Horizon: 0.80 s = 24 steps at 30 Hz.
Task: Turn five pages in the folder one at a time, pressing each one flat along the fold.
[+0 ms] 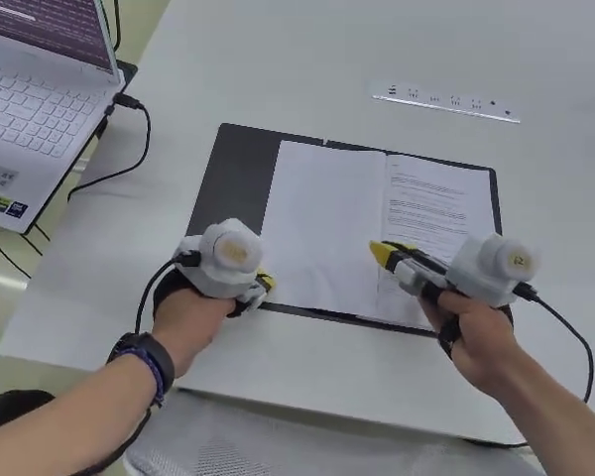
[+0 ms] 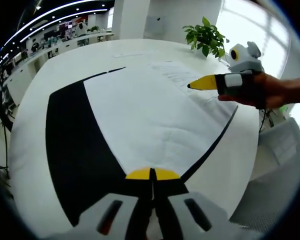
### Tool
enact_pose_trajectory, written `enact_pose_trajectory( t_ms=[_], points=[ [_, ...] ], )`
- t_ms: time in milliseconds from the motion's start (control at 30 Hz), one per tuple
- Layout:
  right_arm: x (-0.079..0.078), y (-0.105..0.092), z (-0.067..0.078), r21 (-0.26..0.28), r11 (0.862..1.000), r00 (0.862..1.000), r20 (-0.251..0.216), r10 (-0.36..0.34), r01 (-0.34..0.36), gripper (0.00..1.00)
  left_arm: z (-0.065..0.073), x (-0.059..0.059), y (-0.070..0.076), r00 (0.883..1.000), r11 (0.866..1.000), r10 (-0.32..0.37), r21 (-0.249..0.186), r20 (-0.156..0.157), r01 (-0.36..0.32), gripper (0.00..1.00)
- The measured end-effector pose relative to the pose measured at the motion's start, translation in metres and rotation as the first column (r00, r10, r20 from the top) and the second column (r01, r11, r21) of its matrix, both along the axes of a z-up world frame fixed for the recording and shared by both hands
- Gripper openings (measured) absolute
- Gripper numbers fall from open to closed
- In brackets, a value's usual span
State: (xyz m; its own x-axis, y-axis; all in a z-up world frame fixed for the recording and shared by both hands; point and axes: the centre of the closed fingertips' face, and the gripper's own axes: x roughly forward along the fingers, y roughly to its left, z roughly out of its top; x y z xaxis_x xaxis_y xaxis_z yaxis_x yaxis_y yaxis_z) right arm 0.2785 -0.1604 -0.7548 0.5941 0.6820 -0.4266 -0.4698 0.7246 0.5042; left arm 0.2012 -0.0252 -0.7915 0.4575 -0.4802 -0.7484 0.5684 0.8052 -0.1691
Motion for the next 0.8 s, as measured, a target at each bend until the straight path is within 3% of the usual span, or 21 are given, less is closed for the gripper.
enact_pose_trajectory(
  t_ms=[200, 300, 400, 500, 600, 800],
  points=[
    [0.018, 0.000, -0.010, -0.008, 1.000, 1.000, 0.004, 0.008, -0.008, 0.10, 0.000, 0.001, -0.001, 1.000, 1.000, 0.009, -0.006, -0.008, -0.009, 0.00],
    [0.027, -0.003, -0.014, -0.007, 1.000, 1.000, 0.006, -0.005, 0.005, 0.01, 0.000, 0.002, 0.000, 1.000, 1.000, 0.014, -0.010, -0.012, -0.014, 0.00],
    [0.031, 0.000, -0.012, 0.006, 1.000, 1.000, 0.009, -0.007, 0.007, 0.00, -0.001, 0.003, 0.000, 1.000, 1.000, 0.017, -0.014, -0.022, -0.018, 0.00],
    [0.034, 0.001, -0.014, 0.006, 1.000, 1.000, 0.014, -0.002, 0.002, 0.00, -0.001, 0.005, -0.001, 0.998, 0.999, 0.031, -0.008, -0.055, -0.031, 0.00],
    [0.035, 0.004, -0.010, 0.045, 0.999, 1.000, 0.015, 0.000, -0.001, 0.00, -0.003, 0.004, -0.001, 0.998, 1.000, 0.028, 0.010, -0.059, -0.027, 0.00],
    [0.043, 0.008, -0.007, 0.064, 0.998, 1.000, 0.030, 0.007, -0.009, 0.00, -0.004, 0.004, 0.001, 0.995, 0.997, 0.065, -0.043, -0.069, -0.069, 0.00]
  ],
)
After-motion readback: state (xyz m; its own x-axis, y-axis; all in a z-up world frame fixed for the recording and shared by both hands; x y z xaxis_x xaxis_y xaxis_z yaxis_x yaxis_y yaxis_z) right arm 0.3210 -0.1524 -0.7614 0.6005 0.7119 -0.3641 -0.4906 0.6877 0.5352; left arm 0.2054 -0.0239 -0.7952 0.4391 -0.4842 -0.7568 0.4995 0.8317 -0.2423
